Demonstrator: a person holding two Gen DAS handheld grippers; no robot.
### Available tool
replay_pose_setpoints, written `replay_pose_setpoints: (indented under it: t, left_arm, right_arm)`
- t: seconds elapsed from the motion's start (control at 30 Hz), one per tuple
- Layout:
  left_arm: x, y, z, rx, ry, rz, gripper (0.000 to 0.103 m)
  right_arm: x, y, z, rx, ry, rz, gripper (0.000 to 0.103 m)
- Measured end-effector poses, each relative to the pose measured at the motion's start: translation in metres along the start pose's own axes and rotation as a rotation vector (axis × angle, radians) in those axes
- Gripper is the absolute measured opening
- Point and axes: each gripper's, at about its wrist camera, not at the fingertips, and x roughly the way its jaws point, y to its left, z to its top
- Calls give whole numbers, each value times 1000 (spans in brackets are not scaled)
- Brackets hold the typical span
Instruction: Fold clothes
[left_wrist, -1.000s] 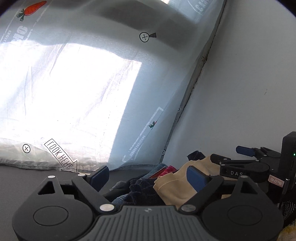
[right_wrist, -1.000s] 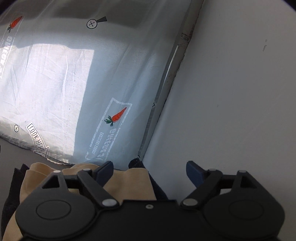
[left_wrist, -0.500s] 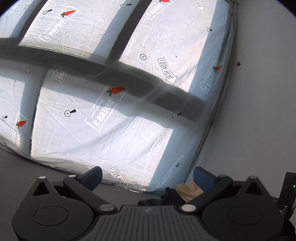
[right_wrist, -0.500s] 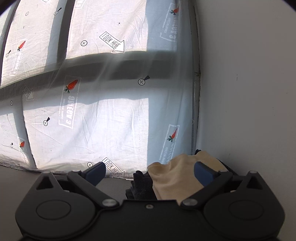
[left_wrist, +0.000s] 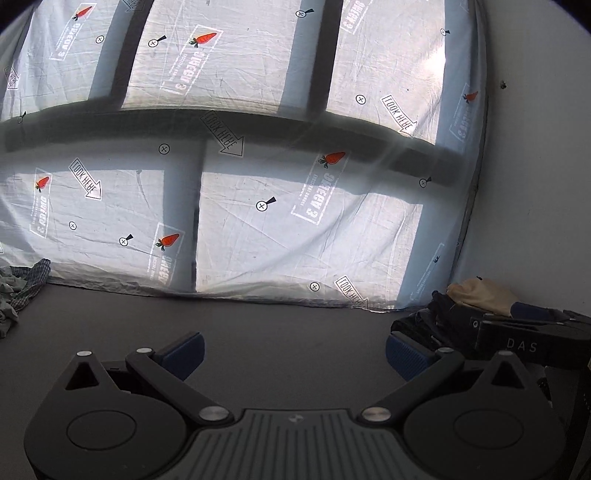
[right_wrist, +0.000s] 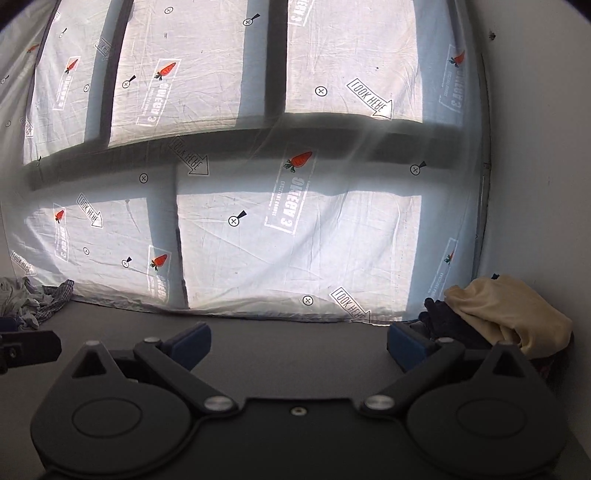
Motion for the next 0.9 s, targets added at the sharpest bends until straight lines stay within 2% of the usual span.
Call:
replay_pose_setpoints:
  t: [0.07, 0.17, 0.33, 0.43, 0.57, 0.67, 0.9]
  left_arm:
    - [-20, 30, -8, 19, 4, 18, 103]
    - [-51, 75, -18, 3, 24, 6, 103]
    - [-103, 133, -33, 20, 54, 39, 103]
    - [-128, 155, -42, 11, 84, 48, 103]
    - [-158, 171, -52, 0, 118, 69, 103]
    - [-175, 180, -59, -13, 121, 72, 103]
    - [-196, 198, -74, -60, 161, 106, 103]
  right_arm:
    - [-16, 34, -7, 7, 14, 4, 103]
    - [-41, 82, -23, 52, 65, -4, 103]
    - [-91, 155, -45, 58, 119, 6, 103]
    - [-118, 186, -52, 50, 144, 12, 103]
    - [-153, 219, -60, 23, 181, 32, 103]
    - [-174, 235, -68, -4, 190, 13, 103]
    - [-186, 246, -91, 42, 267, 30, 103]
